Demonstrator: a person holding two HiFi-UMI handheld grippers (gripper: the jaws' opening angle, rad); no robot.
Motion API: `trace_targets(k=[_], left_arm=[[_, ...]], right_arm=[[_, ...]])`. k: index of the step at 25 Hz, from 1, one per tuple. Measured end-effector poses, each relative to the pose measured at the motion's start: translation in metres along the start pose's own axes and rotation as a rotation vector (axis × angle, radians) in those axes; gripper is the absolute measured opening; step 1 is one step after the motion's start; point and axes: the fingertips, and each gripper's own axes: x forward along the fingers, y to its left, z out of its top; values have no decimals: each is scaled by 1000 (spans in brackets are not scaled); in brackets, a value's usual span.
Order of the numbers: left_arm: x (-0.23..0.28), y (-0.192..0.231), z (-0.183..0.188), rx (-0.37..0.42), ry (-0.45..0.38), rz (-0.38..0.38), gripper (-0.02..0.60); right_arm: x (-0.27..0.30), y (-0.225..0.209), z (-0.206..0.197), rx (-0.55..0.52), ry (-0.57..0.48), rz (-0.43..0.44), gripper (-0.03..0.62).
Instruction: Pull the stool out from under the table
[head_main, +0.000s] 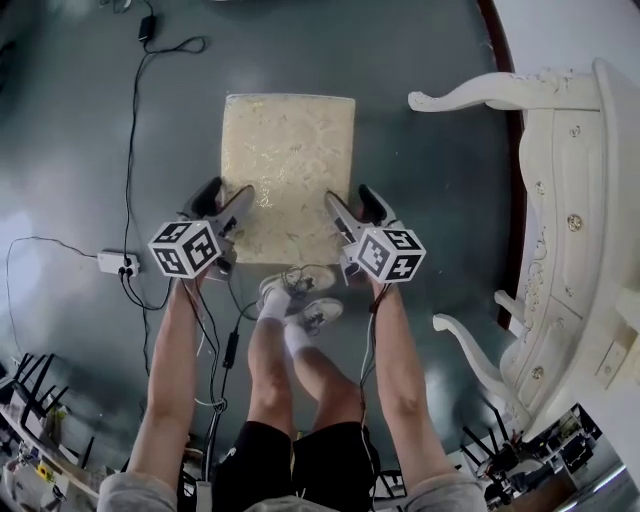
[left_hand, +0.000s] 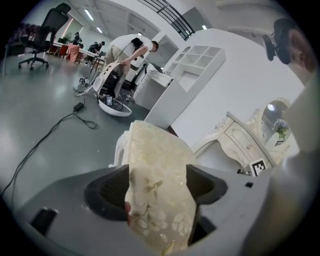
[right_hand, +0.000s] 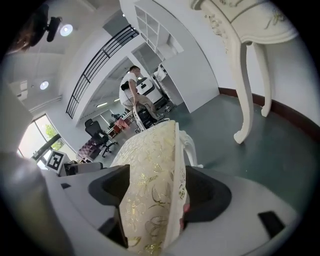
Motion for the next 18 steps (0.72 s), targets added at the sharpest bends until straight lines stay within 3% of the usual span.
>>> trace_targets(k=[7,18], left_arm=[[-9,-65,42,137,-14,-24,355],[-47,-245,134,427,-89,-145,317]], right_arm=[[-61,7,57,-60,-89,-74,360],[-213,37,163,-141,-273,-240,359]])
